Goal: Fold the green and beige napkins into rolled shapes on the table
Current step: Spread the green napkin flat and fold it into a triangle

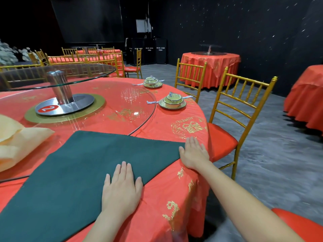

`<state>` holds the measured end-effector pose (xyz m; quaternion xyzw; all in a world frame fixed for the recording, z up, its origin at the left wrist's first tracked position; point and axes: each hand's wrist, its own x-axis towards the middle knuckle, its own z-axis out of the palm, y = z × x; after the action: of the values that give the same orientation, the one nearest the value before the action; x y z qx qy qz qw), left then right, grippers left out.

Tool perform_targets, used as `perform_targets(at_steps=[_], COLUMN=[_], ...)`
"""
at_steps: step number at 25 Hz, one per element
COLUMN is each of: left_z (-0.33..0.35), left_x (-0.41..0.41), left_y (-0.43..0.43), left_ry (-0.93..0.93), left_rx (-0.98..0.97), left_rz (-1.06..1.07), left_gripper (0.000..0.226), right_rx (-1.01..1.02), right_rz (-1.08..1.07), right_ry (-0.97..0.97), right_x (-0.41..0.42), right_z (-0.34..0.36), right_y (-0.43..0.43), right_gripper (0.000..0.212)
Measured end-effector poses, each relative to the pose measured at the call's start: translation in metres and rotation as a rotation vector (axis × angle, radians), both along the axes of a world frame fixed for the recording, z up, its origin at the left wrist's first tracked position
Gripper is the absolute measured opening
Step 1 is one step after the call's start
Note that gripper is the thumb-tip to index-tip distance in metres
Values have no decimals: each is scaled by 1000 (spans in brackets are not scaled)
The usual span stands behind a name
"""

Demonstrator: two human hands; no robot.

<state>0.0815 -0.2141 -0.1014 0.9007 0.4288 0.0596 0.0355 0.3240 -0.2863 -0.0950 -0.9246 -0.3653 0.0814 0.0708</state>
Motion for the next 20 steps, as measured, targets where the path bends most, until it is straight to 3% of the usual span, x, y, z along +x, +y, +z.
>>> perform_targets(at_steps=[4,8,12,20], left_z=[3,4,4,5], left_x=[0,0,0,-3], left_y=[-1,-4,-3,3], left_ry=[-9,-12,-7,9], left_rx=[-16,-20,-23,-65], left_rz=[0,0,-3,-53], left_gripper=[72,72,69,61], right_rx=[-31,25,180,148], right_rz=[-63,87,384,374], right_ry=[23,-193,-41,-51], right_x=[7,-39,-118,-124], right_z=[6,19,12,-6], right_y=[-1,9,20,24], right_gripper=[64,62,59,59])
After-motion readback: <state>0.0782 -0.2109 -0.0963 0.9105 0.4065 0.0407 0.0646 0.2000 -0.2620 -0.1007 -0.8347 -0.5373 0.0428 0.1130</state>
